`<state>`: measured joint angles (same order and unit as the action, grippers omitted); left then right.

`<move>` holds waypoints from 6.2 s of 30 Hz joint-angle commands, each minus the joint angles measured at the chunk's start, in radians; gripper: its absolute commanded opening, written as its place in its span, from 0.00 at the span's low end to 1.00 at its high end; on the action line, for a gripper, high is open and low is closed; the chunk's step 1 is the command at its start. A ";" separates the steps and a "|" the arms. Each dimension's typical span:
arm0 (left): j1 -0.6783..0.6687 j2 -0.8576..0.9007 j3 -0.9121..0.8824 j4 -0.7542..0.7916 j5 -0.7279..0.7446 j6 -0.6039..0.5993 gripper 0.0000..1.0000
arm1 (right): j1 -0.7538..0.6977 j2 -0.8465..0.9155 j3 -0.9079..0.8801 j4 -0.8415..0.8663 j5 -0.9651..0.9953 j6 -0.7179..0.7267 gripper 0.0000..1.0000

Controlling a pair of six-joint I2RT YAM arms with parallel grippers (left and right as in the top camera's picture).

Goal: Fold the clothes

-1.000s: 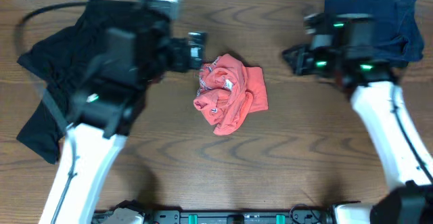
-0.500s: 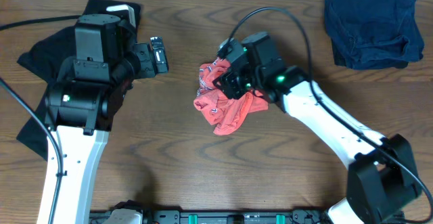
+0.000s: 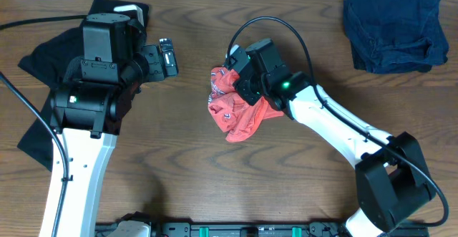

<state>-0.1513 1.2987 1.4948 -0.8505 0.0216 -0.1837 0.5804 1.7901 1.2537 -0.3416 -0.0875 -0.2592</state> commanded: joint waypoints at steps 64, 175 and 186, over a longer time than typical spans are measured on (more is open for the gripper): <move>0.086 0.001 0.015 -0.024 -0.113 0.040 0.98 | 0.019 0.051 0.208 -0.509 -0.241 -0.004 0.74; 0.089 0.014 0.014 -0.046 -0.113 0.041 0.98 | -0.491 0.084 0.271 -0.462 -0.228 0.371 0.92; 0.089 0.014 0.014 -0.053 -0.113 0.041 0.98 | -0.467 0.078 0.207 -0.523 -0.305 0.414 0.99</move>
<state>-0.0669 1.3071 1.4948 -0.8967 -0.0822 -0.1562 0.0963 1.8771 1.4944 -0.8700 -0.3630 0.1200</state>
